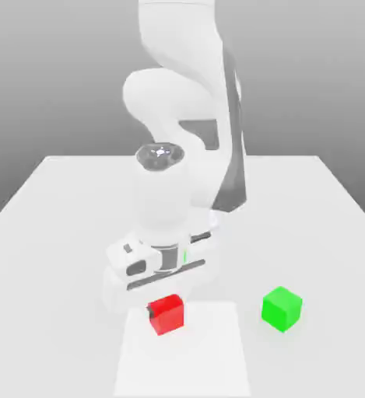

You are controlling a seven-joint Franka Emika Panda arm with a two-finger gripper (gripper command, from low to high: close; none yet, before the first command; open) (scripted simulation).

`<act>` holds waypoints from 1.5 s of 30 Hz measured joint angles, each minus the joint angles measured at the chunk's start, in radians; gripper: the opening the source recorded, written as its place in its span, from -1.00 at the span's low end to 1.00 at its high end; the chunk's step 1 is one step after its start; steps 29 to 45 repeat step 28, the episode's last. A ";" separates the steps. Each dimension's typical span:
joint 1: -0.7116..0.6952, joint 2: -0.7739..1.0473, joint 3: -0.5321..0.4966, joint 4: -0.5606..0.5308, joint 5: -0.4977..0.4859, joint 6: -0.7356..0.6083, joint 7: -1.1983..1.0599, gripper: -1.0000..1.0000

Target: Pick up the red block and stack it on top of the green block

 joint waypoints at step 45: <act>0.349 -0.114 0.196 0.040 -0.172 -0.153 0.006 1.00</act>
